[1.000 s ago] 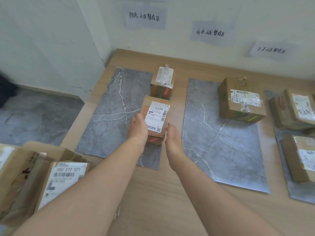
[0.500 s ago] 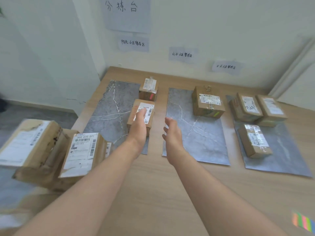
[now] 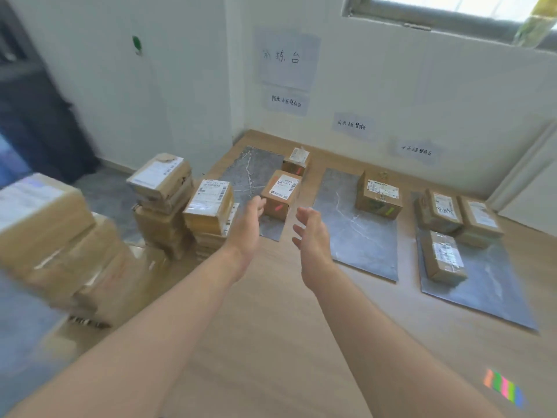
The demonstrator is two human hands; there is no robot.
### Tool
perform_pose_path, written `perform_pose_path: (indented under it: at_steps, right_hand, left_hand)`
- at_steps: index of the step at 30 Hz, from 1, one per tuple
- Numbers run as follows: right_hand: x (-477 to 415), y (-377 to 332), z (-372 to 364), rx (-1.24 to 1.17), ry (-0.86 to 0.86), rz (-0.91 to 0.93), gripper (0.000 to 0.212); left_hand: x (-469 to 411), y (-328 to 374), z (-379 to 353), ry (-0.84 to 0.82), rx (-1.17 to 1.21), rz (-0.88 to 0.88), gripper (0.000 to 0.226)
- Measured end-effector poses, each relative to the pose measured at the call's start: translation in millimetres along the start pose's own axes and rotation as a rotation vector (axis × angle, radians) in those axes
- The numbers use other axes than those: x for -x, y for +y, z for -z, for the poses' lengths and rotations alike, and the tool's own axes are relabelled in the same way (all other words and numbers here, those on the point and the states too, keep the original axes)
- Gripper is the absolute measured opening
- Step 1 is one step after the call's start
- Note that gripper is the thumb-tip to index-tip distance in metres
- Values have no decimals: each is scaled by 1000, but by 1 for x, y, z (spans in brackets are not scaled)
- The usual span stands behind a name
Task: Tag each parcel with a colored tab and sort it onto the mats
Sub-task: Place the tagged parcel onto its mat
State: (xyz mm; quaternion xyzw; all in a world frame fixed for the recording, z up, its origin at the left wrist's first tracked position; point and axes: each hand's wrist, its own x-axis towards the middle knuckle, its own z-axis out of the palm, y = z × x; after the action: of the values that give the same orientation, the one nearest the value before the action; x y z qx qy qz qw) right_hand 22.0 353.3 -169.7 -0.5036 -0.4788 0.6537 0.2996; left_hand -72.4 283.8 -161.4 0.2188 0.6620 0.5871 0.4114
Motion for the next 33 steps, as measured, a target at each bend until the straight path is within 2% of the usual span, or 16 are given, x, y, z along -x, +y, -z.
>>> perform_pose_path:
  at_steps: [3,8,13,20,23,27,30,33]
  right_hand:
    - [35,9,-6,9,-66,3,28]
    - [78,19,-24,19,-138,18,24]
    - [92,40,-49,28,-161,-18,34]
    - [85,85,-92,51,-116,-135,35]
    - [82,95,-111,49,-60,-155,35]
    - [64,89,-137,60,23,-148,34]
    - [45,74,-150,88,40,-138,26]
    - [25,58,-160,130,15,-141,28]
  left_hand:
    - [42,-5,21,63,6,-8,57]
    - [90,-17,59,177,6,-18,53]
    - [102,-36,101,235,-19,28,54]
    - [83,-73,170,295,-8,154,52]
    - [71,-81,188,265,22,185,50]
    - [38,-73,200,205,46,182,50]
    - [6,-61,199,154,77,165,53]
    - [-22,-51,191,163,112,137,38]
